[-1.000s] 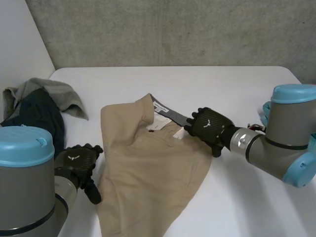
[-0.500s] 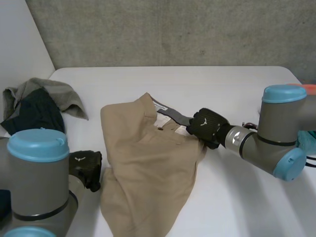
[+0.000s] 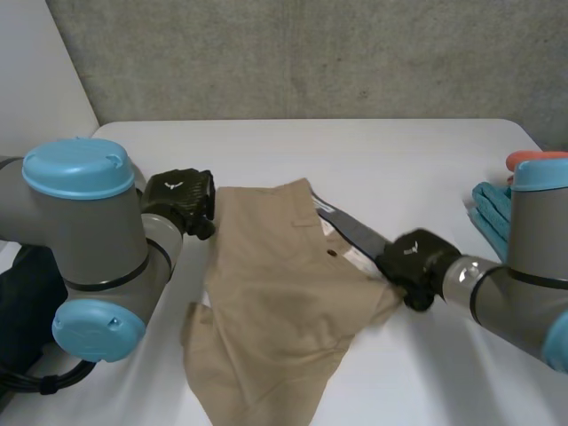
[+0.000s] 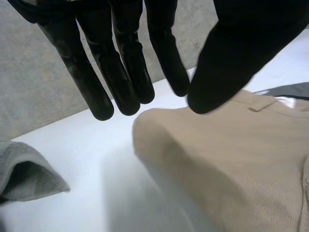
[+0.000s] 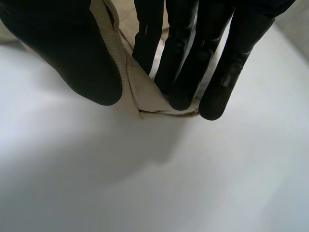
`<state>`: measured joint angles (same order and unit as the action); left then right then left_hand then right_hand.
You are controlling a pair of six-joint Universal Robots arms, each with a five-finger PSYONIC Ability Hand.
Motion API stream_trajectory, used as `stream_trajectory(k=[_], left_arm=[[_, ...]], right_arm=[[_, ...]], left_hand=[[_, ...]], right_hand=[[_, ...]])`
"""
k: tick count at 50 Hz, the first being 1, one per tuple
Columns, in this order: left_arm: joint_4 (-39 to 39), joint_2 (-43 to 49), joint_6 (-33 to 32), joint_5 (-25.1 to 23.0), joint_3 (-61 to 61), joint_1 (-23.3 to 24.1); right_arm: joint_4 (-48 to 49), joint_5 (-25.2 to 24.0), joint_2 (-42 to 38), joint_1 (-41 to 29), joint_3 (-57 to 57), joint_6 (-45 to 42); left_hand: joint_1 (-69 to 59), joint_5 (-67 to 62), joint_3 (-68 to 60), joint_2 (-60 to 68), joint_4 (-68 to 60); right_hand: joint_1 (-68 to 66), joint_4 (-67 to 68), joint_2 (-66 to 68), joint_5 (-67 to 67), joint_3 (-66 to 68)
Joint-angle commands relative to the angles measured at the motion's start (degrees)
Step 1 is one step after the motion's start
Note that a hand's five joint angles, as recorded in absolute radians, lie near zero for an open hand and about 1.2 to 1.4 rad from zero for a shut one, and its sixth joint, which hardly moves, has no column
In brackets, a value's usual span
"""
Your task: Fold the laundry.
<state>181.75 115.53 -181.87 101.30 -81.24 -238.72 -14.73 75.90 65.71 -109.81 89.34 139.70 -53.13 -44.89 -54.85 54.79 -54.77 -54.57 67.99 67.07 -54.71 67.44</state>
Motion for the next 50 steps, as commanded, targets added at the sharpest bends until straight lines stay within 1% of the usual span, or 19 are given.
stream_trajectory(k=[1,2,3,6,10,15,20,23,27,34,38,42,43,45,46,47,48,49,50], left_arm=[[-0.34,-1.01,0.02,-0.22,-2.69,0.45],[-0.34,-1.44,0.11,-0.14,-3.04,0.45],[-0.34,-1.97,0.02,-0.14,-3.39,0.45],[-0.78,-3.38,0.02,0.21,-4.71,0.63],[-2.71,-5.14,0.11,0.48,-7.00,0.80],[-5.96,-7.86,0.81,0.92,-10.68,0.98],[-7.19,-9.80,0.99,0.83,-14.20,0.89],[-7.90,-10.50,0.99,0.74,-16.04,0.80],[-8.51,-10.85,1.08,0.74,-17.98,0.98],[-8.61,-10.59,1.25,0.30,-20.27,2.82],[-8.60,-9.71,1.34,0.30,-20.36,4.05],[-8.52,-7.61,1.25,0.30,-20.01,4.49],[-8.26,-6.91,1.25,0.13,-19.75,4.58],[-7.82,-6.37,1.25,0.22,-19.48,4.58],[-7.55,-5.76,1.25,0.39,-19.05,4.58],[-7.46,-5.41,1.25,0.48,-18.78,4.58],[-7.29,-4.97,1.25,0.57,-18.43,4.58],[-6.94,-3.92,1.25,0.74,-17.56,4.50],[-6.76,-3.56,1.25,0.74,-17.20,4.41]], right_arm=[[-5.76,-0.49,5.57,0.65,0.84,4.00],[-5.14,-0.58,6.27,0.91,0.75,4.44],[-3.92,-0.58,7.49,1.35,0.49,4.70],[-2.24,-1.02,8.82,1.61,-0.04,4.62],[-0.83,-2.68,9.18,1.70,-1.27,4.35],[-1.97,-6.90,9.18,1.97,-3.03,3.48],[-4.69,-11.73,9.18,1.44,-3.12,0.50],[-6.62,-13.66,8.65,1.18,-3.03,-1.26],[-7.69,-14.90,7.33,0.91,-3.12,-3.55],[-7.77,-14.29,3.47,0.91,-2.77,-7.33],[-7.60,-14.29,2.41,0.91,-2.50,-7.78],[-7.33,-14.29,1.79,0.91,-2.41,-7.69],[-7.33,-14.29,1.79,1.00,-2.41,-7.51],[-7.33,-14.38,1.88,1.09,-2.33,-7.34],[-7.25,-14.55,1.97,1.35,-2.15,-7.34],[-7.25,-14.55,1.97,1.35,-2.15,-7.34],[-7.25,-14.55,1.97,1.44,-2.06,-7.34],[-7.25,-14.55,1.97,1.44,-2.06,-7.34],[-7.33,-14.47,1.97,1.44,-1.97,-7.34]], left_hand=[[9.93,11.70,11.65,-11.59,11.57],[10.78,12.54,12.50,-12.44,12.42],[11.29,13.05,13.01,-12.94,12.93],[14.48,16.24,16.20,-16.14,16.12],[16.16,17.93,17.89,-17.82,17.81],[19.69,21.45,21.41,-21.34,21.33],[22.72,24.49,24.44,-24.38,24.36],[23.57,25.34,25.29,-25.23,25.21],[23.91,25.67,25.63,-25.56,25.55],[24.08,25.84,25.80,-25.73,25.72],[23.91,25.67,25.63,-25.57,25.55],[21.56,23.33,23.28,-23.22,23.20],[17.56,19.32,19.28,-19.21,19.20],[12.49,14.26,14.22,-14.15,14.14],[7.31,9.07,9.03,-8.96,8.95],[3.92,5.69,5.65,-5.58,5.57],[-1.61,0.16,0.12,-0.05,0.04],[-14.32,-12.55,-12.60,12.66,-12.67],[-18.27,-16.51,-16.55,16.62,-16.63]], right_hand=[[18.53,-31.96,-31.04,28.67,-31.40],[22.25,-35.67,-34.75,32.38,-35.11],[29.28,-42.70,-41.78,39.42,-42.15],[36.91,-50.33,-49.41,47.04,-49.77],[37.09,-50.51,-49.59,47.22,-49.95],[36.75,-50.17,-49.25,46.89,-49.62],[36.75,-50.17,-49.25,46.89,-49.62],[36.75,-50.17,-49.25,46.89,-49.62],[36.42,-49.84,-48.92,46.55,-49.28],[34.07,-47.49,-46.57,44.20,-46.93],[28.52,-41.94,-41.02,38.66,-41.39],[19.29,-32.71,-31.79,29.42,-32.15],[13.09,-26.52,-25.60,23.23,-25.96],[6.17,-19.59,-18.67,16.31,-19.04],[-2.36,-11.07,-10.14,7.78,-10.51],[-6.27,-7.15,-6.23,3.86,-6.60],[-10.47,-2.95,-2.03,-0.34,-2.39],[-20.51,7.09,8.01,-10.37,7.64],[-24.61,11.18,12.10,-14.47,11.74]])
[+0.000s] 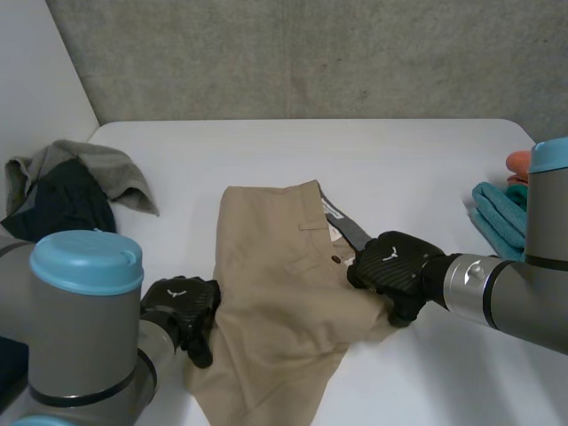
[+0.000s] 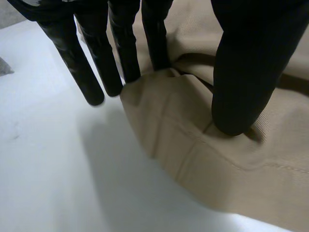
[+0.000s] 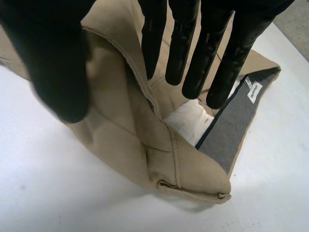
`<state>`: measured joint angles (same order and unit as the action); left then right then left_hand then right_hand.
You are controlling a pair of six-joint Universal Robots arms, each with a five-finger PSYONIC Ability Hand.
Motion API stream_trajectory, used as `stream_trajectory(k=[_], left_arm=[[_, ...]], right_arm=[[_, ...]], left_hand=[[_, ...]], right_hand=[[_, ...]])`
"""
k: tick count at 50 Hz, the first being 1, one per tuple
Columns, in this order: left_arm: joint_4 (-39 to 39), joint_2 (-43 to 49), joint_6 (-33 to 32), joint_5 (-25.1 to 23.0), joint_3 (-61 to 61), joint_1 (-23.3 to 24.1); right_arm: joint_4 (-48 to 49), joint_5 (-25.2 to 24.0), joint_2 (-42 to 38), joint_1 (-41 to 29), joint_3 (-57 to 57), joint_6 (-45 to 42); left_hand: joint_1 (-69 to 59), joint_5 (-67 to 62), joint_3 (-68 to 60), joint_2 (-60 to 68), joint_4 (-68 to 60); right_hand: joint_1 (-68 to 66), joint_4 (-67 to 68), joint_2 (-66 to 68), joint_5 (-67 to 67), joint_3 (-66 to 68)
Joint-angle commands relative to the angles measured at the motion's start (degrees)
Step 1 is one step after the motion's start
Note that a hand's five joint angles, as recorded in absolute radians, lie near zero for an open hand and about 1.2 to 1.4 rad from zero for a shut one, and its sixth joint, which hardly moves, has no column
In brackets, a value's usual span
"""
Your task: Fold the laundry.
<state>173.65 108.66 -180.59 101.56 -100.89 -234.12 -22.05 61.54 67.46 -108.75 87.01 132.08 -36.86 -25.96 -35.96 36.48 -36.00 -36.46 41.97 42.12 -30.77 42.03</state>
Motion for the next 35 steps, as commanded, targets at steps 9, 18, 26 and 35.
stream_trajectory(k=[9,18,26,35], left_arm=[[1.78,3.49,-0.55,0.75,8.51,-0.81],[1.60,-1.51,-1.08,0.13,19.59,-5.20],[1.95,-4.50,-0.99,0.13,28.64,-7.32],[4.41,6.20,-1.86,-1.01,35.23,-7.93]], right_arm=[[-0.09,-0.55,0.66,0.47,1.14,0.63],[-0.36,-0.63,10.75,0.47,-5.34,14.67],[-0.01,-0.20,19.37,0.38,-11.94,23.83],[0.70,0.94,11.58,-2.68,-12.47,24.28]], left_hand=[[-43.14,-44.04,-44.04,43.52,-44.00],[-43.14,-44.04,-44.04,43.52,-44.00],[-43.14,-44.04,-44.04,43.52,-44.00],[-43.14,-44.04,-44.04,43.52,-44.00]], right_hand=[[-43.54,38.03,37.88,-39.23,37.97],[-43.54,38.03,37.88,-39.23,37.97],[-43.54,38.03,37.88,-39.23,37.97],[-43.54,38.03,37.88,-39.23,37.97]])
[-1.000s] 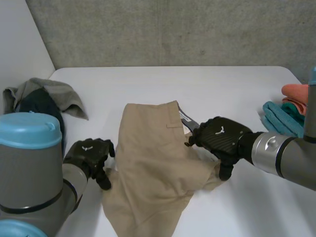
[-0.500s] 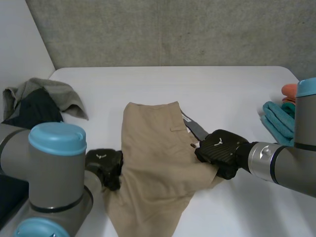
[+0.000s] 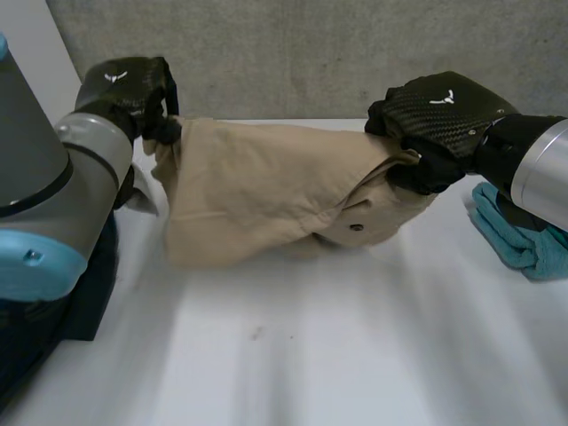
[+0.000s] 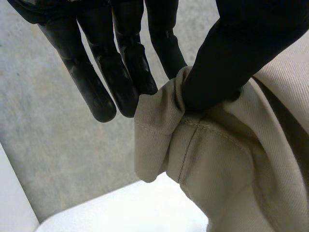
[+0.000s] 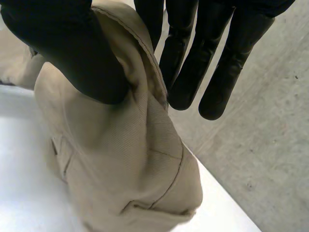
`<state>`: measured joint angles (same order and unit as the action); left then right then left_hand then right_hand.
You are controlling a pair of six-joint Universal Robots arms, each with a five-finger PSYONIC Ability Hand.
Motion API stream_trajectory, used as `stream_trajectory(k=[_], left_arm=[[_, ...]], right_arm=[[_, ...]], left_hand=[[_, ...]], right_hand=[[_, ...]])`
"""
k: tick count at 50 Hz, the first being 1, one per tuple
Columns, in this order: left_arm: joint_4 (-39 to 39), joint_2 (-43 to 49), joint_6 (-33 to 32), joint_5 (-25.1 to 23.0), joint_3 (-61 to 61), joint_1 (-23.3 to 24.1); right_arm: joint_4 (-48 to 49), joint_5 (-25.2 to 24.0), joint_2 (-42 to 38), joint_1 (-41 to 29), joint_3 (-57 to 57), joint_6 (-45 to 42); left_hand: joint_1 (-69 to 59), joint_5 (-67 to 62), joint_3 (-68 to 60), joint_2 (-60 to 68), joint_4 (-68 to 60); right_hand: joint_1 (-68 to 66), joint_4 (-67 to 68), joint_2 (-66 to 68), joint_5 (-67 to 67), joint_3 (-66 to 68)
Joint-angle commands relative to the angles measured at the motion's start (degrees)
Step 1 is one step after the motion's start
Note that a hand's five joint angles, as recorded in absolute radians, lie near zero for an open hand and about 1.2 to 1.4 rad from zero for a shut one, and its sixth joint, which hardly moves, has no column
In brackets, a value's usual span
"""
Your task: Fold the laundry.
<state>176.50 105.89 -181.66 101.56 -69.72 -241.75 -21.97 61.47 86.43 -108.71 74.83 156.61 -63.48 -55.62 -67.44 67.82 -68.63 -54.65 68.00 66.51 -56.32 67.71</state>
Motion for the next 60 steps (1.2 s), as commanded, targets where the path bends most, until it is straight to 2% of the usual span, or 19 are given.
stream_trajectory(k=[1,3,6,9,12,13,16,20,22,23,25,26,27,33,35,40,46,49,60], left_arm=[[1.57,10.55,-1.14,-1.19,4.67,-0.48],[1.57,15.13,-2.20,-1.28,6.26,-0.48],[1.83,22.67,-4.65,-1.28,10.29,-0.39],[1.92,26.11,-5.63,-1.19,12.76,-0.57],[2.27,29.46,-5.98,-1.28,15.83,-0.57],[2.53,30.42,-6.07,-1.54,16.88,-0.66],[2.62,30.17,-6.16,-1.45,16.98,-1.09],[2.45,27.10,-6.16,-0.84,14.44,-0.66],[2.62,22.19,-6.07,-1.01,10.32,-0.92],[2.71,20.26,-6.07,-1.10,8.65,-1.01],[2.89,15.16,-5.98,-1.28,3.38,-1.27],[2.89,11.92,-5.98,-1.37,0.14,-1.36],[2.89,11.89,-5.98,-1.37,0.11,-1.36],[2.53,-0.41,-5.81,-1.37,-15.52,-1.01],[2.71,-4.79,-5.89,-1.45,-21.83,-0.74],[3.32,-8.68,-5.89,-1.63,-28.62,-0.92],[5.60,-7.89,-5.72,-1.54,-34.87,-1.18],[9.03,-3.42,-5.37,-1.28,-36.36,-1.01],[13.17,7.40,-5.37,-1.10,-32.07,-1.10]], right_arm=[[0.44,1.71,-11.25,-4.48,-2.04,-0.08],[0.17,2.60,-15.32,-6.42,-4.51,0.36],[0.17,7.15,-24.70,-9.67,-10.12,4.21],[0.52,10.76,-31.38,-10.38,-15.39,8.25],[0.61,14.27,-38.41,-10.73,-22.24,12.47],[0.70,15.77,-40.97,-11.08,-24.88,14.15],[0.61,18.93,-46.07,-12.22,-30.16,17.31],[0.61,21.40,-49.69,-13.81,-33.60,18.73],[0.53,22.46,-49.70,-14.34,-33.61,19.00],[0.35,23.16,-49.09,-14.43,-33.26,19.08],[0.09,23.34,-48.12,-14.43,-32.73,19.26],[0.00,23.17,-46.20,-14.17,-31.60,19.35],[0.00,23.08,-45.22,-13.99,-30.98,19.35],[0.61,21.32,-33.98,-13.73,-22.02,19.17],[0.61,19.05,-30.29,-12.76,-18.77,18.47],[0.44,14.48,-27.37,-7.32,-14.45,18.38],[0.00,11.74,-26.49,-3.71,-14.01,18.47],[-0.44,10.34,-27.37,-2.83,-14.36,18.47],[-7.12,5.41,-34.22,-1.16,-18.84,18.47]], left_hand=[[-16.52,-14.38,-12.56,12.18,-11.37],[-16.52,-14.38,-12.56,12.18,-11.37],[-16.52,-14.38,-12.56,12.18,-11.37],[-16.04,-13.91,-12.09,11.70,-10.89],[9.27,11.41,13.23,-13.61,14.43],[29.01,31.15,32.97,-33.35,34.17],[39.77,41.91,43.73,-44.11,44.93],[43.51,45.64,47.46,-47.85,48.66],[43.68,45.81,47.63,-48.02,48.83],[43.68,45.81,47.63,-48.02,48.83],[43.68,45.81,47.63,-48.02,48.83],[43.68,45.81,47.63,-48.02,48.83],[43.68,45.81,47.63,-48.02,48.83],[42.00,44.13,45.95,-46.34,47.15],[40.49,42.63,44.45,-44.83,45.65],[35.61,37.74,39.56,-39.95,40.76],[32.24,34.38,36.20,-36.58,37.40],[29.05,31.19,33.01,-33.39,34.20],[29.21,31.35,33.17,-33.55,34.37]], right_hand=[[-25.35,12.00,13.49,-13.68,12.29],[-25.35,12.00,13.49,-13.68,12.29],[-25.35,12.00,13.49,-13.68,12.29],[-25.35,12.00,13.49,-13.68,12.29],[-25.35,12.00,13.49,-13.68,12.29],[-25.35,12.00,13.49,-13.68,12.29],[-25.35,12.00,13.49,-13.68,12.29],[-25.35,12.00,13.49,-13.68,12.29],[-7.34,-6.02,-4.52,4.33,-5.73],[13.41,-26.76,-25.27,25.07,-26.47],[27.51,-40.86,-39.37,39.17,-40.57],[40.56,-53.92,-52.43,52.23,-53.63],[44.53,-57.88,-56.39,56.19,-57.59],[44.65,-58.00,-56.51,56.32,-57.71],[44.65,-58.00,-56.51,56.32,-57.71],[44.65,-58.00,-56.51,56.32,-57.71],[44.65,-58.00,-56.51,56.32,-57.71],[44.65,-58.00,-56.51,56.32,-57.71],[44.57,-57.92,-56.43,56.23,-57.63]])
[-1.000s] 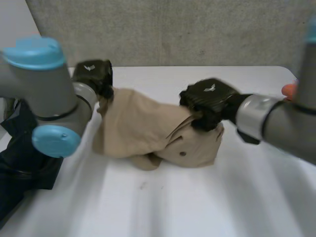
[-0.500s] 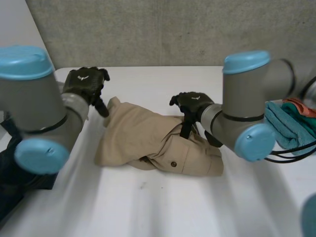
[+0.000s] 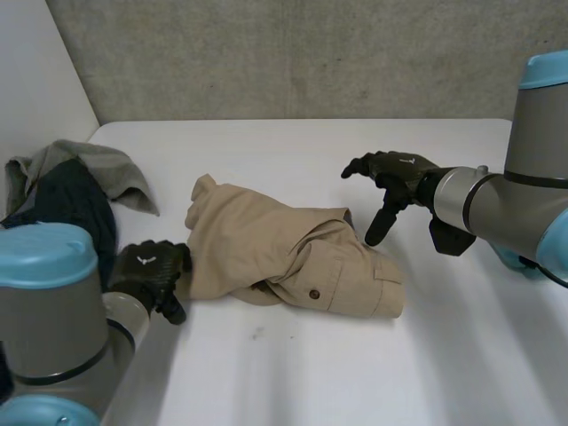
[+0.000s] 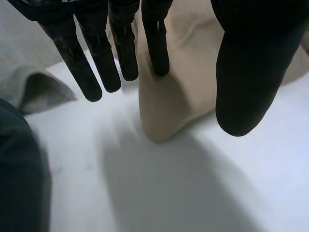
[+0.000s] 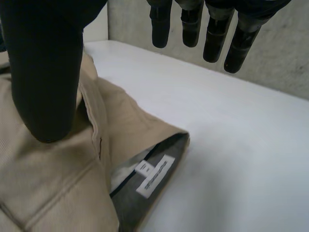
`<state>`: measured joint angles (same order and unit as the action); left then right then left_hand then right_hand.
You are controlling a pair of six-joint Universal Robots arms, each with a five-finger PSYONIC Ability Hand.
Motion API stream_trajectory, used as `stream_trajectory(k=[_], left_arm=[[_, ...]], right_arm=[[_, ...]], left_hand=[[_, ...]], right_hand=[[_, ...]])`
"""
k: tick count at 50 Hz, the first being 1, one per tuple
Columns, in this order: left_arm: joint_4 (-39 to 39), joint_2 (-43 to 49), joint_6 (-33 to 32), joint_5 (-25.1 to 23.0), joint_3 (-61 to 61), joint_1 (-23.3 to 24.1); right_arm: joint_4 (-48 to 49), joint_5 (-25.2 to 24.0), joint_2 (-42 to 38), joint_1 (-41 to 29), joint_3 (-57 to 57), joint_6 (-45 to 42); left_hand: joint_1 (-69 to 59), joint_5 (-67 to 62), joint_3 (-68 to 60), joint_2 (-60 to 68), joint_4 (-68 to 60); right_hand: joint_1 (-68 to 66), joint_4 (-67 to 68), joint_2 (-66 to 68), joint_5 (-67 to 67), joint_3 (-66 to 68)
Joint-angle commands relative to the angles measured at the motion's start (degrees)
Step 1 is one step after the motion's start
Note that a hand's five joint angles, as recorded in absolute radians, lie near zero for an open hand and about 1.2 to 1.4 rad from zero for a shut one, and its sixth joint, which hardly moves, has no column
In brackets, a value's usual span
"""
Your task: Fold the laundry.
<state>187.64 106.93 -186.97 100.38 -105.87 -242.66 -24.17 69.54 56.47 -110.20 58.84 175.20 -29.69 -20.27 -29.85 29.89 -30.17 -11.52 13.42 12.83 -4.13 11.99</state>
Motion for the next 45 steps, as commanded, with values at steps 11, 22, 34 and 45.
stream_trajectory(k=[11,22,34,45], left_arm=[[2.12,12.51,-0.67,0.08,10.33,-0.09],[3.26,16.82,-0.94,0.17,16.13,0.08],[4.66,20.33,-3.13,0.26,19.65,0.08],[9.93,22.44,-12.80,0.26,20.44,-0.71]], right_arm=[[-6.15,-2.74,-6.28,-0.19,-3.56,-0.21],[-6.42,-2.83,-6.72,-0.28,-3.03,-1.18],[-6.33,-2.74,-6.72,-0.36,-1.01,-3.11],[-6.24,-3.10,-6.81,-0.36,-0.39,-3.11]], left_hand=[[0.13,0.71,0.29,-0.33,0.61],[-1.88,-1.31,-1.73,1.69,-1.40],[-4.91,-4.34,-4.76,4.72,-4.43],[-11.30,-10.72,-11.14,11.10,-10.82]], right_hand=[[1.43,-3.33,-2.75,4.05,-1.91],[1.44,-3.34,-2.75,4.05,-1.91],[1.43,-3.33,-2.75,4.05,-1.91],[1.43,-3.33,-2.75,4.05,-1.91]])
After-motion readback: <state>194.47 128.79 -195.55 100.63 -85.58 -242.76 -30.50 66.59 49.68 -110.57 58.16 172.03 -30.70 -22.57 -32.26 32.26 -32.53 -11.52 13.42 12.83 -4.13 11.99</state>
